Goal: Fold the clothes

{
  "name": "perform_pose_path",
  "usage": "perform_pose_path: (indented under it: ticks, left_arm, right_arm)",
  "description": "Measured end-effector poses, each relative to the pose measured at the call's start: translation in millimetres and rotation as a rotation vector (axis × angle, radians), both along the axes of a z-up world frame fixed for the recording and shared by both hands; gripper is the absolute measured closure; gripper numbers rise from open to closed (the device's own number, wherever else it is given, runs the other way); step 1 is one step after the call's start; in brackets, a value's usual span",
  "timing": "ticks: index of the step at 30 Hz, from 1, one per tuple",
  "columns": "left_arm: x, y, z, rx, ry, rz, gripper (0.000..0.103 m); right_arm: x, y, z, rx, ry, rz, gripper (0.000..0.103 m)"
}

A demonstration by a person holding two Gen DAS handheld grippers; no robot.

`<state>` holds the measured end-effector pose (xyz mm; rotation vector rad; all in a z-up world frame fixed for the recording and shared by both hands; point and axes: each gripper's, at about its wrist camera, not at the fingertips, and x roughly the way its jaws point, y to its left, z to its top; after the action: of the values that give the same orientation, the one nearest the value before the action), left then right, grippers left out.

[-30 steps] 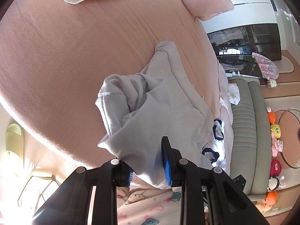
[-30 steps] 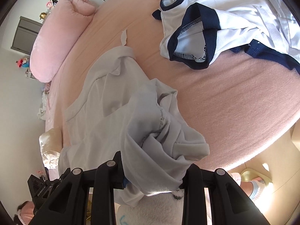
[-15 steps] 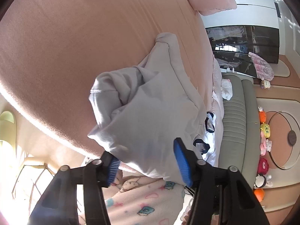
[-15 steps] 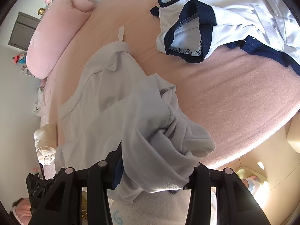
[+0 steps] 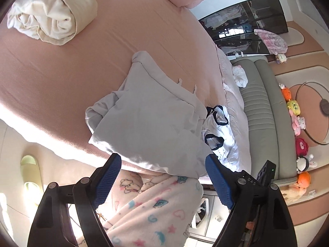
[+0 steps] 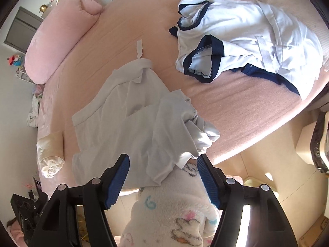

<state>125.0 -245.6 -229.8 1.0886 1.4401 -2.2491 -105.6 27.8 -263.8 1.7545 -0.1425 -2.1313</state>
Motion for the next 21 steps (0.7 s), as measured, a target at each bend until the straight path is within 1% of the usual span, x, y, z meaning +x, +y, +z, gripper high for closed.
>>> perform_pose_path:
  ticks: [2,3,6,7,8,10,13,15,17,21]
  left_arm:
    - [-7.3,6.4,15.9,-0.122,-0.051,-0.062,0.019]
    - [-11.9,11.2,24.2,-0.187,-0.072,-0.101,0.019]
    - [-25.6,28.4,43.9,-0.343,-0.087,-0.202,0.019]
    - [-30.4,33.7,49.1,-0.383,-0.086,-0.228,0.019]
    - [-35.3,37.7,52.1,-0.404,-0.076,-0.246,0.019]
    - [-45.7,41.5,53.8,-0.407,-0.063,-0.271,0.019]
    - [-65.6,41.7,51.7,-0.366,-0.069,-0.288,0.019]
    - [-79.3,40.5,49.4,-0.337,-0.080,-0.301,0.019]
    - [-91.1,37.7,47.0,-0.331,-0.095,-0.308,0.019]
    - [-106.1,25.6,43.2,-0.310,-0.113,-0.305,0.019]
  right_arm:
    - [10.4,1.2,13.2,0.075,0.031,0.031,0.035]
    - [14.5,0.6,22.7,0.082,0.057,0.052,0.035]
    - [26.6,1.4,52.8,0.067,0.137,0.106,0.035]
    - [29.4,1.2,61.9,0.053,0.159,0.116,0.035]
    - [32.0,0.5,68.7,0.047,0.176,0.121,0.035]
    - [35.6,0.3,78.3,0.052,0.203,0.125,0.035]
    - [32.2,5.5,82.1,0.054,0.207,0.126,0.035]
    - [24.7,12.1,79.7,0.031,0.178,0.106,0.035]
    - [14.9,17.8,76.2,0.014,0.140,0.078,0.035]
    - [-8.5,15.9,65.8,0.019,0.092,0.070,0.035]
